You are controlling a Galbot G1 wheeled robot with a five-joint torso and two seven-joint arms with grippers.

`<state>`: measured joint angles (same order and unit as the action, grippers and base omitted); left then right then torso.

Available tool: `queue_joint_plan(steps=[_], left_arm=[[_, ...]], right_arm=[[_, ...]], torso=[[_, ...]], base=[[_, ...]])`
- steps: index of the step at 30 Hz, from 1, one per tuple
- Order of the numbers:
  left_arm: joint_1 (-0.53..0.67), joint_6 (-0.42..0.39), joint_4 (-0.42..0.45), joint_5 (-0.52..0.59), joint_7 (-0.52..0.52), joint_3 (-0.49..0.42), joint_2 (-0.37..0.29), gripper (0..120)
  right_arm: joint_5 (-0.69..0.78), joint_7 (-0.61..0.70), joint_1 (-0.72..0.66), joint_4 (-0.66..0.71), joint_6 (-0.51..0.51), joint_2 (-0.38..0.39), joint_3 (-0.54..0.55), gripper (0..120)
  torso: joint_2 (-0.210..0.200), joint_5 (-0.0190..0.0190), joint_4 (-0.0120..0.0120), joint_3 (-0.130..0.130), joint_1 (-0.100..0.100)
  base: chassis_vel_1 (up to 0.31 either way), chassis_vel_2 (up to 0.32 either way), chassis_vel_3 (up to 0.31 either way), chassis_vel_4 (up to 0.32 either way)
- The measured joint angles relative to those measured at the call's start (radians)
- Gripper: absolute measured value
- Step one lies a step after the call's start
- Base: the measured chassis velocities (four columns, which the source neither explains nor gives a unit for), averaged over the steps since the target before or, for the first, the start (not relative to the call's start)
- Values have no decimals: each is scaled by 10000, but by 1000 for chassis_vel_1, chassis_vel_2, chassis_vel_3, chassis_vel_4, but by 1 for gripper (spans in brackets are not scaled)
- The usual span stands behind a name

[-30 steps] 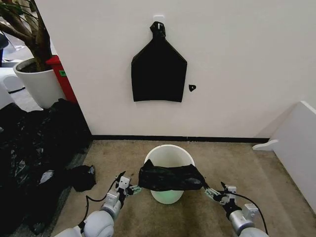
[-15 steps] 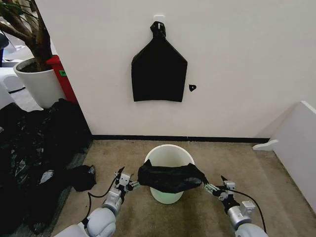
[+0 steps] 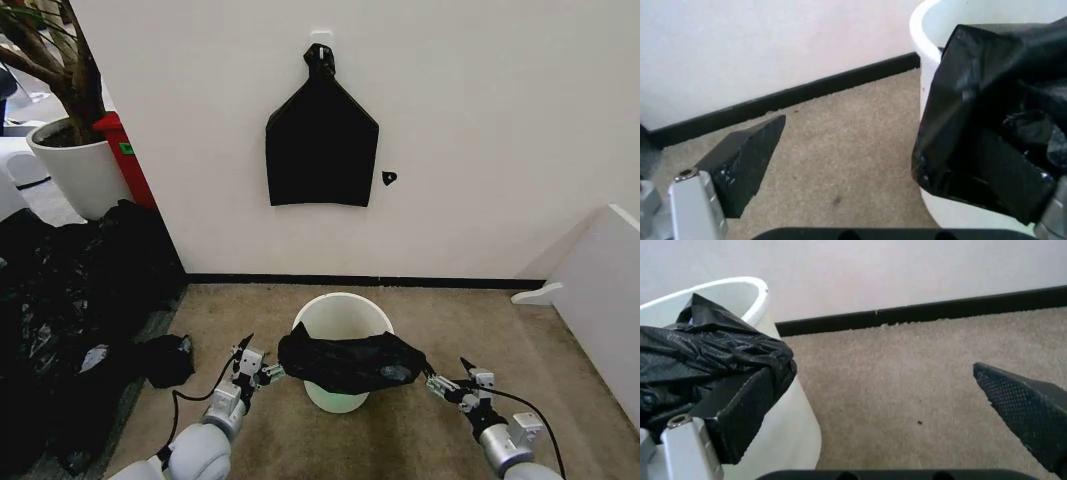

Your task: Place the garbage bag over the trash bin.

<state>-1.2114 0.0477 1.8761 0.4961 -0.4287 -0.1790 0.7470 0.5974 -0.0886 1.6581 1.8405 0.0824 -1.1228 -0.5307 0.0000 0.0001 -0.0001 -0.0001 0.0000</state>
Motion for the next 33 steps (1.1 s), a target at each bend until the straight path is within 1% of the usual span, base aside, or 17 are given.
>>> queue_joint_plan(steps=[4, 6, 8, 11, 13, 14, 17, 18, 19, 22, 23, 24, 27, 33], left_arm=[[-210, 36, 163, -11, 75, 232, -249, 100], [-319, 83, 291, 64, 163, 450, -470, 100], [-347, 119, 333, 93, 218, 523, -549, 100], [-457, 256, 613, 355, 496, 842, -906, 100], [-536, 370, 843, 600, 758, 1045, -1136, 100], [-536, 370, 843, 600, 758, 1045, -1136, 100], [-692, 386, 1231, 1086, 1068, 1334, -1480, 100], [-726, 365, 1319, 1207, 1123, 1384, -1556, 100], [-796, 331, 1457, 1379, 1233, 1496, -1692, 100], [-976, 360, 1626, 1484, 1502, 1777, -1934, 100], [-976, 360, 1626, 1484, 1502, 1777, -1934, 100], [-1099, 379, 1707, 1499, 1557, 1951, -2002, 100], [-1336, 413, 1893, 1532, 1574, 2322, -2120, 100], [-1245, 428, 2074, 1537, 1526, 2405, -2101, 100]], right_arm=[[87, 83, -5, 59, -110, -21, -16, 100], [384, 318, -30, 261, -510, -23, -6, 100], [503, 405, -49, 332, -657, -17, -3, 100], [1150, 676, -88, 660, -1495, 108, -96, 100], [1758, 862, 9, 1005, -2266, 257, -233, 100], [1758, 862, 9, 1005, -2266, 257, -233, 100], [2669, 913, 65, 1481, -3497, 427, -478, 100], [2787, 919, 50, 1551, -3724, 442, -517, 100], [3066, 938, -36, 1700, -4254, 455, -589, 100], [3734, 1162, -342, 1958, -5166, 409, -650, 100], [3734, 1162, -342, 1958, -5166, 409, -650, 100], [3885, 1384, -464, 2024, -5411, 364, -650, 100], [3921, 1754, -565, 2118, -5595, 322, -670, 100], [3879, 2125, -326, 2341, -5611, 415, -779, 100]], torso=[[0, -1, 2, 0, 0], [0, -2, 1, 0, 0], [0, -2, 0, 0, 0], [0, -1, 2, 1, 0], [0, -3, 1, 0, 0], [0, -3, 1, 0, 0], [0, -3, 0, 0, 0], [0, -3, 0, 0, 0], [0, -3, 0, 0, 0], [0, -2, 2, 0, 0], [0, -2, 2, 0, 0], [0, -3, 2, 1, 0], [0, -1, 3, 1, 0], [0, -2, 1, 0, 0]], base=[[0, 0, 0, 0], [0, 0, 0, 0], [0, 0, 0, 0], [0, 0, 0, 0], [0, 0, 0, 0], [0, 0, 0, 0], [0, 0, 0, 0], [0, 0, 0, 0], [0, 0, 0, 0], [0, 0, 0, 0], [0, 0, 0, 0], [0, 0, 0, 0], [0, 0, 0, 0], [0, 0, 0, 0]])
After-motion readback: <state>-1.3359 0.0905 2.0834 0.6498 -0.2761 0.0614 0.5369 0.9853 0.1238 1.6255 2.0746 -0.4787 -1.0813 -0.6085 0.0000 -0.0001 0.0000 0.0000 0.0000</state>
